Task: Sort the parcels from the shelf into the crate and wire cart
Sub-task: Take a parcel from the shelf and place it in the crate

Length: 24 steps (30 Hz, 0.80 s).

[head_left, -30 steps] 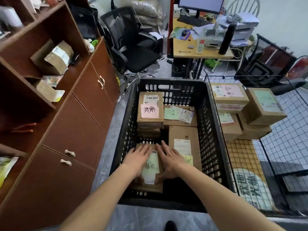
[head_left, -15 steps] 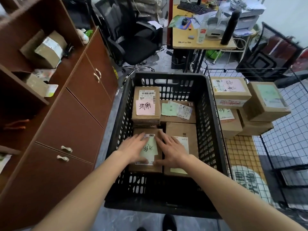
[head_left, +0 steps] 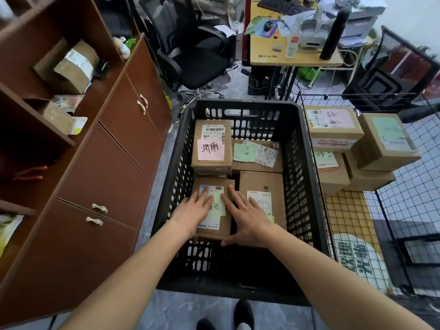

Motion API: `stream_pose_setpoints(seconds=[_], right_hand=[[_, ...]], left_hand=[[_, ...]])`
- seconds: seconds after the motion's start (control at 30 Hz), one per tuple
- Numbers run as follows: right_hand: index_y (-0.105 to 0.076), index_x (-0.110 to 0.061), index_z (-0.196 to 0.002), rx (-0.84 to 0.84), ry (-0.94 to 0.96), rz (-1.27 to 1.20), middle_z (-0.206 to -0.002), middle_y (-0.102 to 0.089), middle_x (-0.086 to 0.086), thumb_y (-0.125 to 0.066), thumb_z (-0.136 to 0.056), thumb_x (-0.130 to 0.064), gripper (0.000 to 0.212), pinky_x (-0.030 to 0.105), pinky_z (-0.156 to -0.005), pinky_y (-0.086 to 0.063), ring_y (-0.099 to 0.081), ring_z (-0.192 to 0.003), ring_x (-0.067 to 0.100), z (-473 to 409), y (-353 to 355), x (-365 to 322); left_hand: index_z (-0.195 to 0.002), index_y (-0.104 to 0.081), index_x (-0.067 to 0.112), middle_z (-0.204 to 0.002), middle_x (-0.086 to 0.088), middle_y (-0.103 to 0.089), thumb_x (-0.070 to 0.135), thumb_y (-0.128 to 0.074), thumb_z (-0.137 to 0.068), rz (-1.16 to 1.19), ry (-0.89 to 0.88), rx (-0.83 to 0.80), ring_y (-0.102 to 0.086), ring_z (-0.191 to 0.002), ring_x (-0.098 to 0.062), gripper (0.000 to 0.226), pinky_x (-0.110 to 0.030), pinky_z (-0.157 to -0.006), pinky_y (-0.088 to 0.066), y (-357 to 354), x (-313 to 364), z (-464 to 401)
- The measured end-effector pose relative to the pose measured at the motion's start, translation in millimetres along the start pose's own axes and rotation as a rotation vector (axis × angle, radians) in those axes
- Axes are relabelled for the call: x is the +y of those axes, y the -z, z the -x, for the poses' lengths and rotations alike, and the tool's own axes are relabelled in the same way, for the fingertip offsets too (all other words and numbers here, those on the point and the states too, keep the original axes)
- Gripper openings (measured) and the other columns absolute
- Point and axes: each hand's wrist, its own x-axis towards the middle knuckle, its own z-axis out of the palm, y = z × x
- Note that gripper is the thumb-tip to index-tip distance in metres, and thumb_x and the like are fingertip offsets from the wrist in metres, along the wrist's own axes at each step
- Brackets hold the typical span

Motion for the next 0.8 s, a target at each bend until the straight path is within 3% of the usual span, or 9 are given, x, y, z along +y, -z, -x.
stream_pose_setpoints(seconds=[0.13, 0.3, 0.47, 0.8], right_hand=[[0.025, -0.030, -0.158, -0.004, -0.005, -0.017, -0.160, 0.042, -0.003, -0.071, -0.068, -0.080, 0.141, 0.050, -0.127, 0.000, 0.021, -0.155, 0.022, 2.4, 0.5, -0.8], [0.018, -0.030, -0.160, -0.040, -0.035, -0.052, -0.166, 0.028, -0.004, -0.069, -0.071, -0.080, 0.135, 0.049, -0.128, -0.002, 0.013, -0.156, 0.020, 9.7, 17.4, 4.1], [0.013, -0.028, -0.162, 0.022, -0.061, 0.001, -0.169, 0.021, -0.001, -0.065, -0.079, -0.076, 0.123, 0.050, -0.127, -0.004, 0.008, -0.157, 0.023, 28.5, 61.3, 11.5], [0.009, -0.027, -0.162, 0.186, -0.209, 0.060, -0.170, 0.016, 0.000, -0.069, -0.082, -0.069, 0.120, 0.047, -0.128, -0.004, 0.006, -0.158, 0.021, 84.6, 160.9, 11.5]], left_hand=[[-0.161, 0.009, 0.012, -0.168, -0.013, 0.017, 0.024, -0.086, -0.079, -0.005, 0.000, 0.005, 0.001, -0.156, -0.035, 0.126, -0.046, -0.124, -0.016, -0.3, 2.0, 3.1], [-0.162, 0.003, 0.014, -0.170, -0.009, 0.008, 0.045, -0.083, -0.079, -0.021, -0.047, 0.023, -0.002, -0.157, -0.030, 0.124, -0.046, -0.127, -0.012, 6.3, 0.3, 13.0], [-0.163, -0.007, 0.019, -0.171, -0.005, -0.002, 0.046, -0.064, -0.096, 0.048, -0.107, 0.175, -0.006, -0.157, -0.022, 0.092, -0.041, -0.127, -0.012, 43.1, -2.2, 35.2], [-0.161, -0.023, 0.020, -0.166, 0.000, -0.026, 0.061, -0.056, -0.095, 0.109, -0.039, 0.444, -0.023, -0.152, -0.018, 0.084, -0.038, -0.124, -0.024, 151.5, -15.0, 78.1]])
